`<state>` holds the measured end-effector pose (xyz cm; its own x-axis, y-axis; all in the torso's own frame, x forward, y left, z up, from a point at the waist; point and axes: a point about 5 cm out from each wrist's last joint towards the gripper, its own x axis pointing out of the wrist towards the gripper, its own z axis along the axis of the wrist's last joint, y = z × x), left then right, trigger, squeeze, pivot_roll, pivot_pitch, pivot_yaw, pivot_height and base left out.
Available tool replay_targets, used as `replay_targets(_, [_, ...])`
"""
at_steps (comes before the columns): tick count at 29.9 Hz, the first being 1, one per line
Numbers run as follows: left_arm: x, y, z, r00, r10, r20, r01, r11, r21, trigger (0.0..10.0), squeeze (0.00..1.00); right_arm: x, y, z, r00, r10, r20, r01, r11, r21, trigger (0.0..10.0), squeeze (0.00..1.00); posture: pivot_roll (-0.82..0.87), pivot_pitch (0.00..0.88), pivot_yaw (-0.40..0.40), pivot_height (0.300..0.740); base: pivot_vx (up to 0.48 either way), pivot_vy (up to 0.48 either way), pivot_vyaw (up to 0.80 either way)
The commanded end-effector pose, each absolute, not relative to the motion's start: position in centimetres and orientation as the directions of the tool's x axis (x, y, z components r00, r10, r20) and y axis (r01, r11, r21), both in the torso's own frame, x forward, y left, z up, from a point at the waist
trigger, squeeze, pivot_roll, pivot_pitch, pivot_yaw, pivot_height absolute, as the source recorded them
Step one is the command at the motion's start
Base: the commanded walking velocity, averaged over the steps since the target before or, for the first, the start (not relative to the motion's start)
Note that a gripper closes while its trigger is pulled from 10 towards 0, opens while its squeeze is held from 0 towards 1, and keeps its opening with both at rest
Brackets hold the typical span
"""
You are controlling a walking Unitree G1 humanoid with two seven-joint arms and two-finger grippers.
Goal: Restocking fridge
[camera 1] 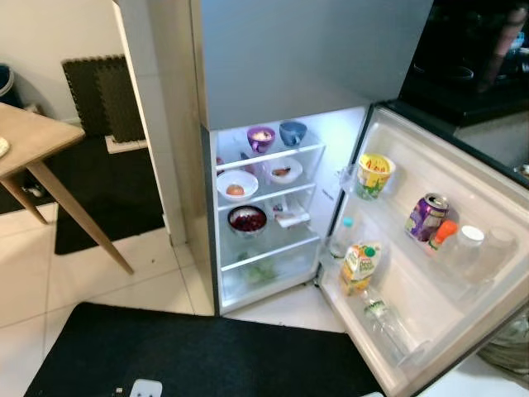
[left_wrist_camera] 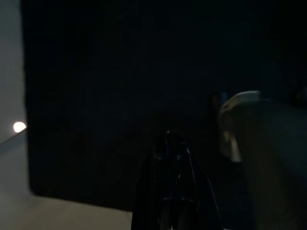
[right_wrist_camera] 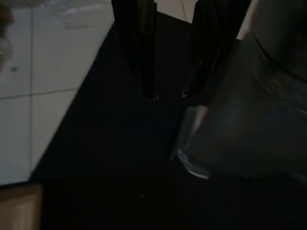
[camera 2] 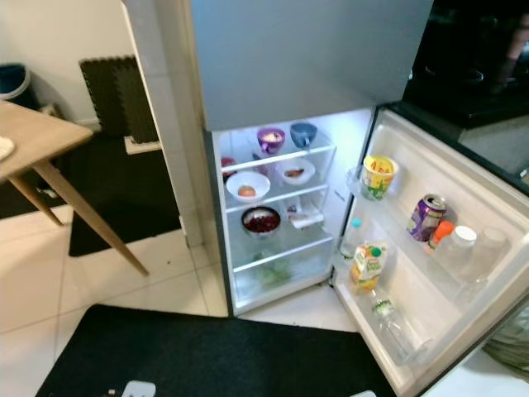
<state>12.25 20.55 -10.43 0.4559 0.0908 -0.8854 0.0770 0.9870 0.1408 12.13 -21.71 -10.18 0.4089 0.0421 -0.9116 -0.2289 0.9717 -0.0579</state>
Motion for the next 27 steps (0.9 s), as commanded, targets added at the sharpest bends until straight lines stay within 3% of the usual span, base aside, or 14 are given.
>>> replay_targets(1, [10.82, 20.92, -10.83, 0.405, 0.089, -0.910, 0.102, 0.985, 0.141, 10.0, 0.00, 11.67, -21.49, -10.37, 0.393, 0.047, -0.918, -0.225, 0.973, -0.046, 10.0, 0.00, -0.05, 0.004, 0.002, 0.740, 0.000, 0.000, 0.00])
replay_targets(11, [10.58, 20.86, -10.91, 0.390, 0.070, -0.918, 0.118, 0.985, 0.125, 10.0, 0.00, 11.64, -21.44, -10.39, 0.393, 0.048, -0.918, -0.223, 0.974, -0.045, 10.0, 0.00, -0.05, 0.003, 0.002, 0.740, 0.000, 0.000, 0.00])
replay_targets(27, [10.48, 20.82, -10.95, 0.382, 0.059, -0.922, 0.129, 0.985, 0.116, 10.0, 0.00, 11.62, -21.45, -10.39, 0.392, 0.049, -0.919, -0.226, 0.973, -0.044, 10.0, 0.00, -0.05, 0.002, 0.007, 0.740, 0.000, -0.463, 0.00])
